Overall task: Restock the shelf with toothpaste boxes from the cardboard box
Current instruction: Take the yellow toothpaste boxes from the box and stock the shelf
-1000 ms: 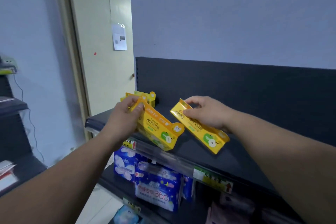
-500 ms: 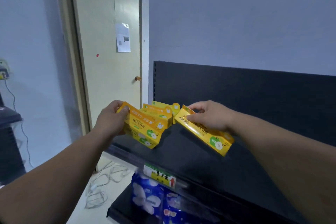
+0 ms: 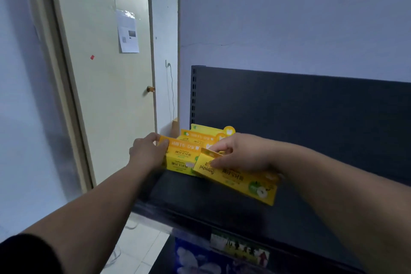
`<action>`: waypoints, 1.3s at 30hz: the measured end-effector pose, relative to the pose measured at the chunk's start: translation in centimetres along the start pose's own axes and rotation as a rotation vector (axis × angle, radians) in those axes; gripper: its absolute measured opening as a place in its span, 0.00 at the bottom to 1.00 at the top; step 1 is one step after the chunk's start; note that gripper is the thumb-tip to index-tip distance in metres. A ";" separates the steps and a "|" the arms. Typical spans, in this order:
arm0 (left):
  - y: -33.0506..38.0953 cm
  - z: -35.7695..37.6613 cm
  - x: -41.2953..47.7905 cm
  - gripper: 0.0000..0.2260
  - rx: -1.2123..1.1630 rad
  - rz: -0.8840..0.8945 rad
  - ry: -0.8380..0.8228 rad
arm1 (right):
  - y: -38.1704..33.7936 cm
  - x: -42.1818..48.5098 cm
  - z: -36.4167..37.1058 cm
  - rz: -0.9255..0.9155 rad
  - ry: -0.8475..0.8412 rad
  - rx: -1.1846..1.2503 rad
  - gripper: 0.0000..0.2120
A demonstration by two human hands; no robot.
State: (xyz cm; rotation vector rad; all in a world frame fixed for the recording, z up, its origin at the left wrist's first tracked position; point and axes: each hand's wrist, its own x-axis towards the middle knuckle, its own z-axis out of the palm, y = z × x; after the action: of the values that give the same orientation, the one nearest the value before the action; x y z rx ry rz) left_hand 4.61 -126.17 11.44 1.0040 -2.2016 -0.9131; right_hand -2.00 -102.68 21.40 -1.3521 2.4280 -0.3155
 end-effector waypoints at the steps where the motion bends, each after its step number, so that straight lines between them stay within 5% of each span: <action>1: 0.0 0.3 0.3 0.13 0.042 0.009 -0.012 | -0.6 0.2 0.1 -0.004 -0.020 -0.017 0.15; 6: 0.8 0.6 0.4 0.12 0.080 0.099 -0.050 | -2.9 1.6 1.6 -0.040 -0.125 -0.135 0.17; 11: 1.8 -2.1 -1.5 0.11 -0.120 0.235 -0.012 | -3.9 3.8 2.5 -0.058 -0.115 -0.161 0.17; 18: 1.4 -3.6 -4.0 0.07 0.000 0.548 -0.249 | -2.2 4.3 0.5 0.020 0.224 0.003 0.11; 23: 2.0 -1.7 -3.9 0.22 0.283 0.652 -0.318 | 0.4 2.1 -1.0 0.255 -0.021 -0.274 0.35; 27: 2.6 -1.8 -3.8 0.22 0.358 0.660 -0.364 | 1.2 0.9 -0.5 0.324 -0.134 -0.204 0.32; 31: 1.9 -3.2 -3.6 0.20 0.404 0.704 -0.296 | 0.6 1.7 0.6 0.247 -0.009 -0.153 0.26; 39: 2.0 -3.7 -3.9 0.23 0.403 0.648 -0.236 | -0.2 2.1 1.4 0.201 0.202 -0.064 0.30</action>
State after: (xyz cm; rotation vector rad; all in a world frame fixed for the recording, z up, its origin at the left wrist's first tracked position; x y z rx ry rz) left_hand 8.56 -123.34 14.49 0.2822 -2.7230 -0.3057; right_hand -2.31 -104.57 19.82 -1.1368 2.7362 -0.3402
